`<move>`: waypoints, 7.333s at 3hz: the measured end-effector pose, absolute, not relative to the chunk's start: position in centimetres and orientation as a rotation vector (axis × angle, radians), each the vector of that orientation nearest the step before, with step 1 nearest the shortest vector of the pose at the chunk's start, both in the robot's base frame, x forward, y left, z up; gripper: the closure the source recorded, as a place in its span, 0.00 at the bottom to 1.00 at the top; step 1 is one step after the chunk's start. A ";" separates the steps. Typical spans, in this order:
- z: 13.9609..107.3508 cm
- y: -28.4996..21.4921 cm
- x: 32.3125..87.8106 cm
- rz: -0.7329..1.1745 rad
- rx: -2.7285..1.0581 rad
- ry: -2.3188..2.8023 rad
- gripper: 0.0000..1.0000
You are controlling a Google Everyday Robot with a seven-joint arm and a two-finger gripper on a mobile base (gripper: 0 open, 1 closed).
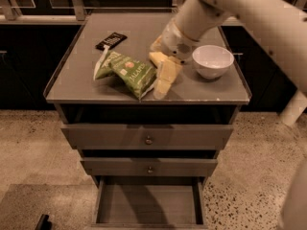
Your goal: Place green jalapeno chip bag into bottom drawer
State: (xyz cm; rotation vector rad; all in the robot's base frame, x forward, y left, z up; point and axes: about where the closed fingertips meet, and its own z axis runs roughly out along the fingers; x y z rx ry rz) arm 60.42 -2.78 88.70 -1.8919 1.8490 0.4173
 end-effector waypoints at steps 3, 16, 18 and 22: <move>85.5 6.7 63.2 0.469 -2.096 1.710 0.19; 76.2 -9.4 39.8 0.419 -1.216 1.737 1.00; 73.3 -10.4 39.9 0.447 -1.151 1.767 1.00; 51.1 -16.2 43.1 0.617 -0.725 1.936 1.00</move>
Offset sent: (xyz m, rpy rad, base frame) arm 0.0419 0.1266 -0.0544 -0.0454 0.0445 0.2525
